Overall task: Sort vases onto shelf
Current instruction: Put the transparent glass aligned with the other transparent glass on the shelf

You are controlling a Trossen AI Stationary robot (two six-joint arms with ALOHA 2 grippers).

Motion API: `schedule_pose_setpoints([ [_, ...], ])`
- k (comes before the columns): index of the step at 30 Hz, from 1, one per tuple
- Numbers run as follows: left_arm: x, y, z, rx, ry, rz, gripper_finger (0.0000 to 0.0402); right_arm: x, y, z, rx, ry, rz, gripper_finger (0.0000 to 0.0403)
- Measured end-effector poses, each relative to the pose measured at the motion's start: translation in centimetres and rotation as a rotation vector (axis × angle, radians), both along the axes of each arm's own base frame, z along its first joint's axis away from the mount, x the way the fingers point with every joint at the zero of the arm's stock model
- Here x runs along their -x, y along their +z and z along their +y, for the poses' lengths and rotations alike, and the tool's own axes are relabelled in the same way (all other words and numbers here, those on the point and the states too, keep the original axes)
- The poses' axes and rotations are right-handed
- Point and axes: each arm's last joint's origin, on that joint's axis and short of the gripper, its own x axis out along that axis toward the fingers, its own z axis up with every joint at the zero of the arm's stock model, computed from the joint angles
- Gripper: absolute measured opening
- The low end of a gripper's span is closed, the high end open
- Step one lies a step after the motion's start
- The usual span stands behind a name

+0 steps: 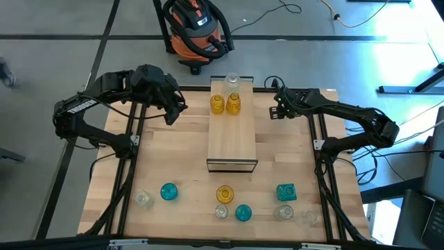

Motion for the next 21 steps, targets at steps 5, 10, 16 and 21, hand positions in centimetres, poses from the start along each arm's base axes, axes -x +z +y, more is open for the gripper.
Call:
schedule_pose_setpoints([
  [5,0.0,0.0,0.0,-0.001,0.0,0.0,0.0139,0.0,0.1,-0.2,0.049,-0.019,0.023,0.0191],
  [10,0.0,0.0,0.0,-0.006,-0.005,0.0,0.0139,-0.5,-0.4,-0.6,0.056,-0.022,0.018,0.0191],
  [16,-0.1,0.1,0.1,-0.009,-0.004,-0.012,0.0139,-1.6,-2.0,-1.3,0.031,-0.049,0.024,0.019],
  [21,-0.1,0.1,0.1,-0.002,-0.001,-0.014,0.0139,-1.9,-2.5,-1.6,0.038,-0.073,0.018,0.0161],
])
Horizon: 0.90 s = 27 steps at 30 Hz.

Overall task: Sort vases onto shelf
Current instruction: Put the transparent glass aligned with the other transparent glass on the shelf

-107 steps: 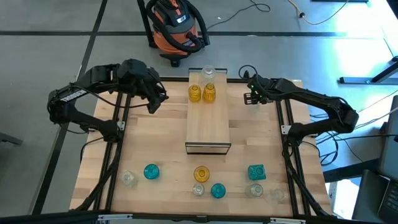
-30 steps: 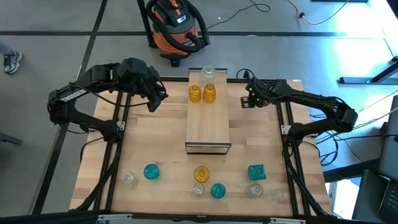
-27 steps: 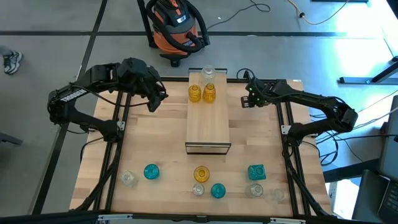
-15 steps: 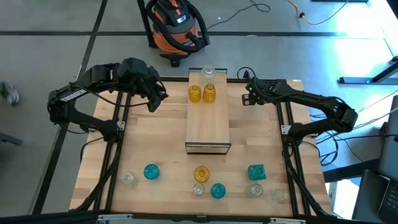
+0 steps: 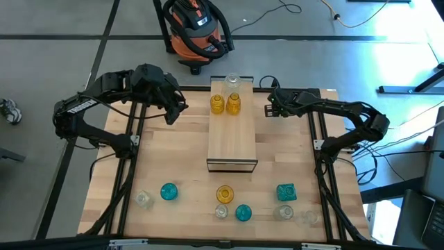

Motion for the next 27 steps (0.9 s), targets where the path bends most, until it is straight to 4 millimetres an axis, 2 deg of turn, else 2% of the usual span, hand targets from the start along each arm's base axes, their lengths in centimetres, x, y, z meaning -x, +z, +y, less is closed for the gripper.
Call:
schedule_pose_setpoints([
  [4,0.0,0.0,0.0,0.001,0.0,0.001,0.0139,-0.1,0.1,-0.1,0.008,-0.001,-0.007,0.0122],
  [8,0.0,0.0,0.0,0.001,0.0,0.002,0.0139,-0.2,0.3,0.0,-0.006,0.017,-0.008,0.0121],
  [11,0.0,0.0,0.0,0.001,0.0,0.002,0.0139,-0.5,1.3,-0.2,-0.021,0.057,-0.004,0.0121],
  [15,0.0,0.0,0.0,-0.003,-0.003,0.003,0.0139,-1.1,4.5,-0.7,0.003,0.132,0.029,0.0121],
  [24,0.0,0.0,0.0,-0.011,0.003,0.006,0.0139,-2.2,14.9,-1.7,0.231,0.229,-0.014,0.0121],
  [27,0.0,0.0,0.1,-0.019,0.013,0.008,0.0139,-2.5,17.1,-1.9,0.281,0.25,-0.048,0.0121],
])
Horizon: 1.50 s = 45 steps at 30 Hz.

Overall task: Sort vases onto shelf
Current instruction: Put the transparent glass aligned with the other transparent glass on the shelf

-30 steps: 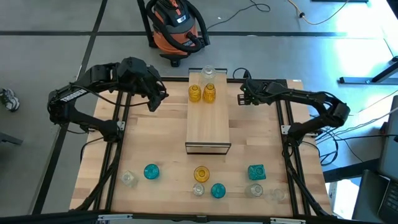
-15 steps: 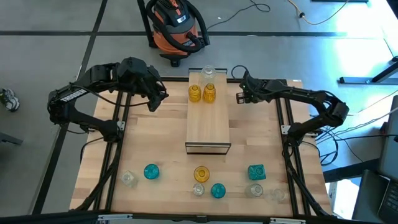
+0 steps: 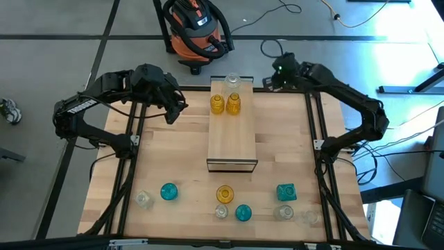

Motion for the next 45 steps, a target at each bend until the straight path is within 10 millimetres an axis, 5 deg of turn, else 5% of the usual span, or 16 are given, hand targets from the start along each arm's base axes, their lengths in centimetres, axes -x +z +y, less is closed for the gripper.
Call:
schedule_pose_setpoints([
  [22,0.2,0.0,0.7,-0.004,0.039,-0.005,0.0139,-7.8,-1.5,-2.1,-0.043,0.176,-0.003,0.0121],
  [45,0.2,0.0,0.7,-0.009,0.033,-0.002,0.0139,-8.7,-1.9,-2.5,-0.062,0.23,-0.025,0.0121],
])
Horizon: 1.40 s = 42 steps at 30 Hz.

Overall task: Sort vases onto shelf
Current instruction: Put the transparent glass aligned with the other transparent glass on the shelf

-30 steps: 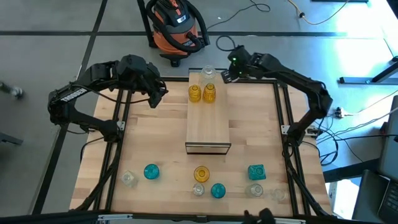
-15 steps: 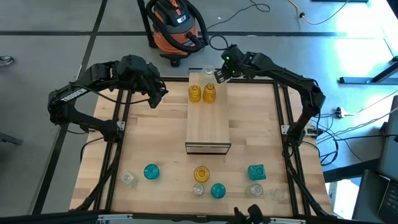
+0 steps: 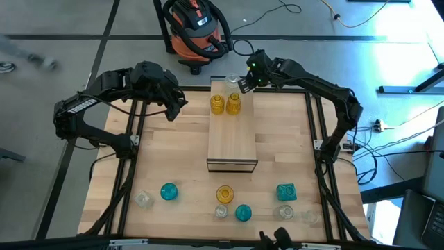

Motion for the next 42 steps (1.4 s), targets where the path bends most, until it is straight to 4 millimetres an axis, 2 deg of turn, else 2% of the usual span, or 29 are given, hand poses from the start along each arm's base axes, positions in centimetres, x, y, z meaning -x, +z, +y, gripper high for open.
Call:
schedule_pose_setpoints([
  [7,0.0,0.0,0.0,0.0,-0.001,0.001,0.0139,-0.7,-1.1,-0.4,-0.021,0.004,0.025,0.0125],
  [27,0.0,0.0,0.0,0.005,-0.006,0.001,0.0139,-0.7,-1.2,-0.5,0.0,-0.011,0.028,0.015],
  [42,0.0,0.0,0.0,0.006,-0.006,0.001,0.0139,-1.0,0.4,-0.6,0.029,-0.005,-0.038,0.0151],
])
